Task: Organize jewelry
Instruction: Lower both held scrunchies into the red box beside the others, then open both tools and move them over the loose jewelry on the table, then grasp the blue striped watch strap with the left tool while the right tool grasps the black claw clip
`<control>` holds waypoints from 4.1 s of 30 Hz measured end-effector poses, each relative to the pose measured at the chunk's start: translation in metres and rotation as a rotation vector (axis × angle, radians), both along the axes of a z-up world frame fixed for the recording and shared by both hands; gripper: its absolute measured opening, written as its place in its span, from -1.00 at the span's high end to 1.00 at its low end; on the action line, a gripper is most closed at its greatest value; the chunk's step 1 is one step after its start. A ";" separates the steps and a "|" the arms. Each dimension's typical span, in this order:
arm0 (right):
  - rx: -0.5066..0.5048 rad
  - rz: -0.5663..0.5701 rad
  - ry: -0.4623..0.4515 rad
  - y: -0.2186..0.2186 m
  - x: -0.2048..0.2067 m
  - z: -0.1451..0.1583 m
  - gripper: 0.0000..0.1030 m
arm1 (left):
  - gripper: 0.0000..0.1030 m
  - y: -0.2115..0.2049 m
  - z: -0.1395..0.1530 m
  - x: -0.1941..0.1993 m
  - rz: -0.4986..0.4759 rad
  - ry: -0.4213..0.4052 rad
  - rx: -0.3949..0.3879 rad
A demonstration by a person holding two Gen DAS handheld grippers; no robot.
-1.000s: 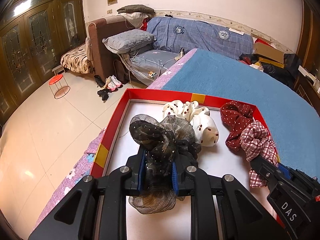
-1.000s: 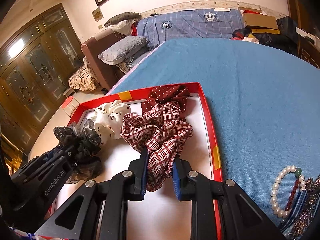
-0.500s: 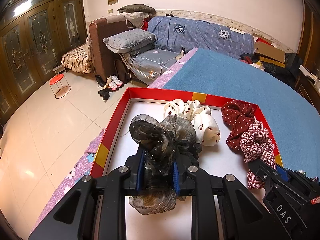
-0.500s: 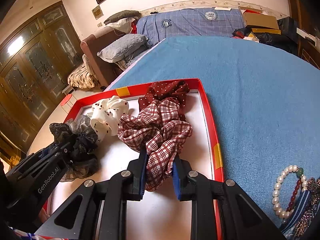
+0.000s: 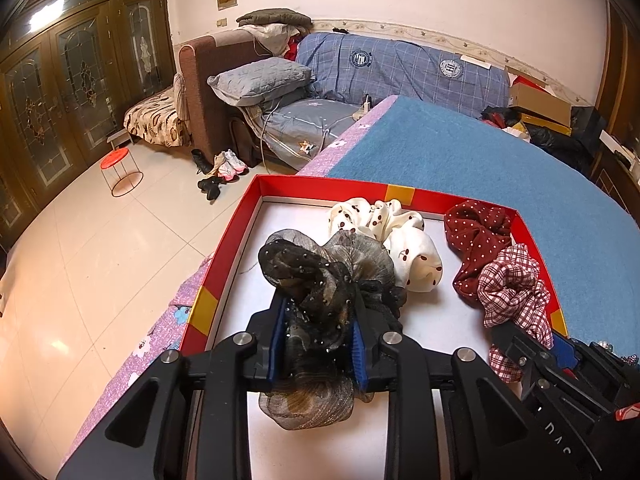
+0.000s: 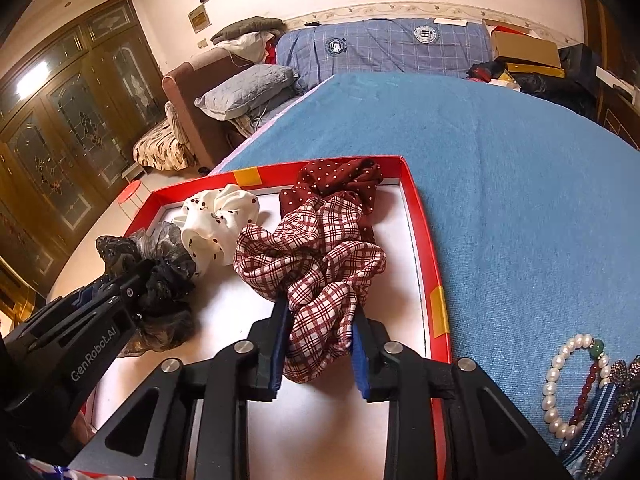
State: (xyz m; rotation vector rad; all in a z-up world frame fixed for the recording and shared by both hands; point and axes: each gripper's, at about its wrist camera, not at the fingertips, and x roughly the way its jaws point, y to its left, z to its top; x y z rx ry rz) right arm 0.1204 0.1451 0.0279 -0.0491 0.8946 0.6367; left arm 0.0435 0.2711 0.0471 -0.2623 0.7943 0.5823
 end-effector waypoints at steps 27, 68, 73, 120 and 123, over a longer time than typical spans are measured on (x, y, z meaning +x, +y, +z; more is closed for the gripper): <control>0.011 -0.035 -0.164 -0.020 -0.019 0.036 -0.23 | -0.53 -0.007 0.029 -0.027 0.002 -0.187 0.024; 0.245 -0.379 -0.030 -0.296 -0.029 0.037 -0.30 | -0.55 -0.091 0.050 -0.023 -0.293 -0.297 0.132; 0.262 -0.362 0.052 -0.294 -0.021 0.022 -0.30 | -0.55 -0.108 0.047 -0.019 -0.365 -0.285 0.093; 0.288 -0.458 0.030 -0.314 -0.013 0.035 0.37 | 0.43 -0.321 -0.042 -0.004 -1.032 0.104 0.126; 0.299 -0.462 0.020 -0.315 -0.015 0.038 0.37 | 0.68 -0.313 -0.033 -0.010 -1.047 0.064 0.079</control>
